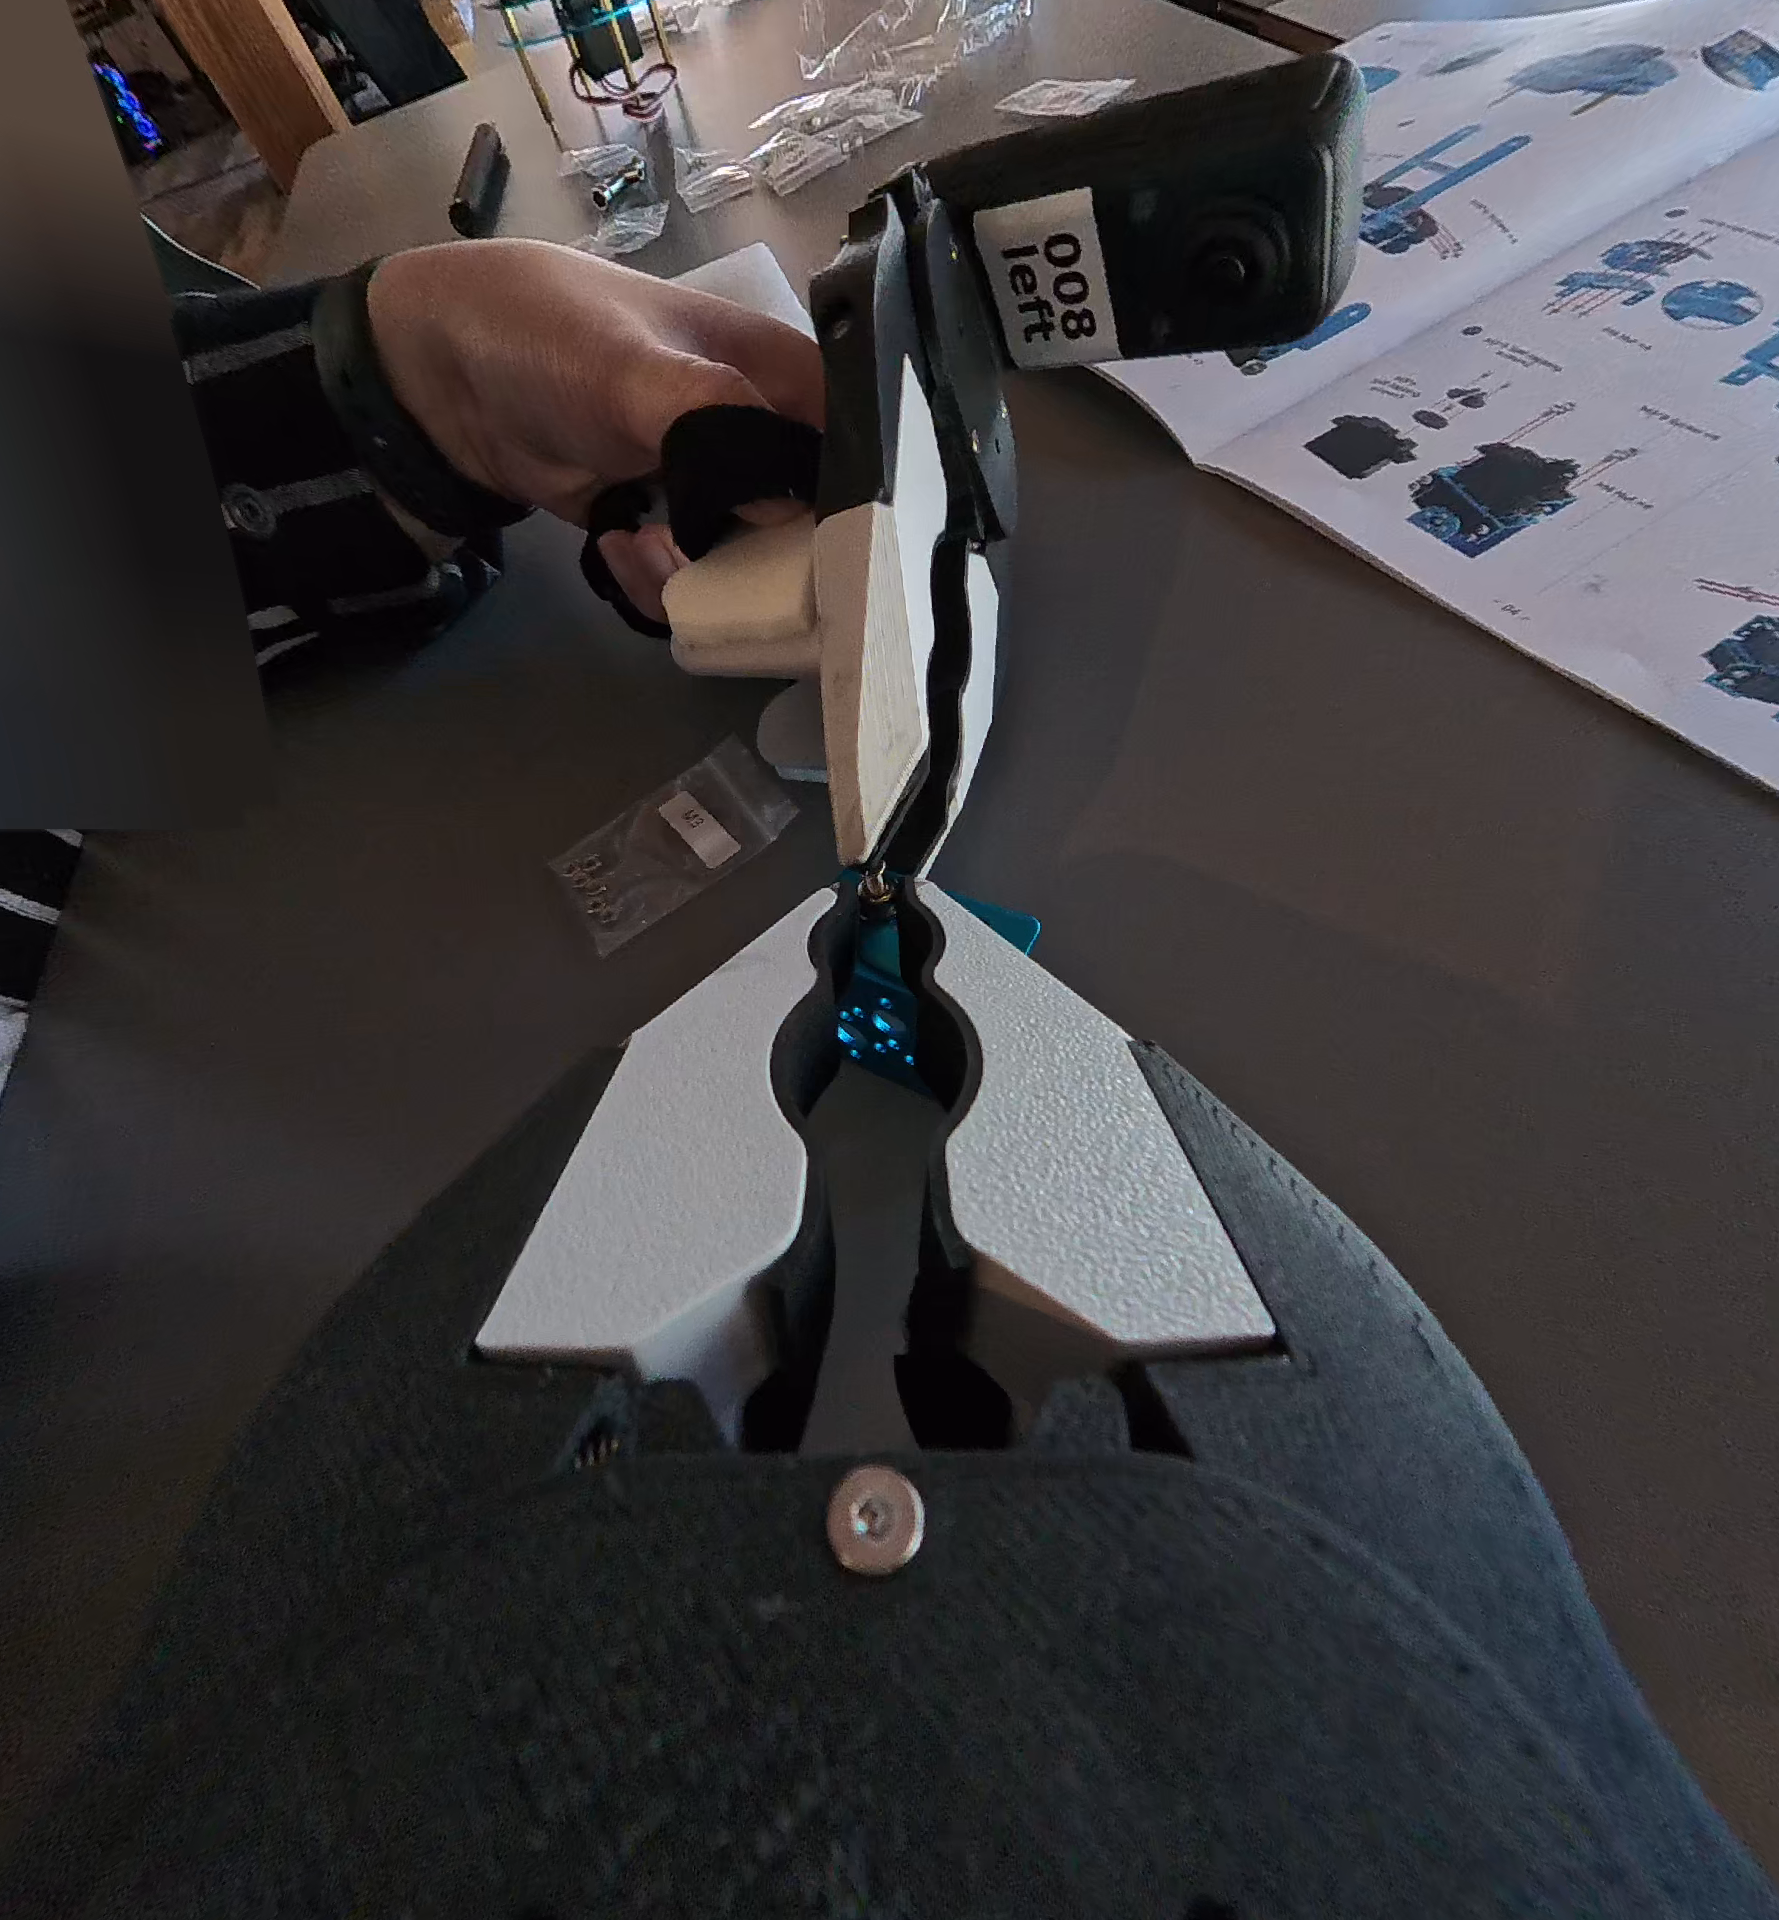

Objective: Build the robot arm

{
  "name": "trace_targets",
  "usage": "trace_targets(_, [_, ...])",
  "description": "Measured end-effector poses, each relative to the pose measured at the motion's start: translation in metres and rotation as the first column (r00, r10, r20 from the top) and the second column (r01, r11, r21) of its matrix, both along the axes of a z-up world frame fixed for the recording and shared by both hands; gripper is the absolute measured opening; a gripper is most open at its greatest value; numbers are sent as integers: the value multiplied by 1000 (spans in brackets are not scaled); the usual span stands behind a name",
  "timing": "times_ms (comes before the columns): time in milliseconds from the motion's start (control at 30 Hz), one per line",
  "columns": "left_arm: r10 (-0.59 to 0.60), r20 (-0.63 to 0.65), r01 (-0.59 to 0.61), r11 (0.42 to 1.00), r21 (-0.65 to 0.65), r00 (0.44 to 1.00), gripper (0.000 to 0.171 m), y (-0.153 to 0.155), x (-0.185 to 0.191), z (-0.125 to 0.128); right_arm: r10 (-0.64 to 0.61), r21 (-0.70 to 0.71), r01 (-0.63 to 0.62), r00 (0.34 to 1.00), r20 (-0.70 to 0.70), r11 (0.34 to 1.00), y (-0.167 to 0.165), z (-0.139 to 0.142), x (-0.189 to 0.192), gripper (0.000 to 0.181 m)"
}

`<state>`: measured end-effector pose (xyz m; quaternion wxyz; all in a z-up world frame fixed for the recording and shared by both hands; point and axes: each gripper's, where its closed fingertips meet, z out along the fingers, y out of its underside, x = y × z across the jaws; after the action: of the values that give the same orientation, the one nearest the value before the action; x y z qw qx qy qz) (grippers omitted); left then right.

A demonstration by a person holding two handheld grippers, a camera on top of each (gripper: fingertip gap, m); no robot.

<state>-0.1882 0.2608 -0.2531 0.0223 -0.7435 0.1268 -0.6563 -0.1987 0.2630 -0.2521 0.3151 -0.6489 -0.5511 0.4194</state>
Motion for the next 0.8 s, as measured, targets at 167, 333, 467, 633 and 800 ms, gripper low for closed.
trace_targets(167, [-10,6,10,1000,-3,1000,14,-2,2,0,1,5,-1,1000,-1,1000,-1,0,2,7])
trace_targets(333, [-9,13,9,1000,-7,1000,13,-1,1,1,3,-17,-4,1000,-10,1000,-1,0,3,8])
trace_targets(467, [-10,14,10,1000,-9,1000,13,-1,1,1,8,-17,-8,1000,-5,1000,-1,-1,2,11])
trace_targets(633, [-12,14,12,1000,-7,1000,13,-1,2,1,7,7,-7,1000,11,1000,-1,-1,2,8])
trace_targets(800, [-20,14,20,1000,4,1000,14,-2,3,1,5,50,-5,1000,0,999,-1,3,1,7])
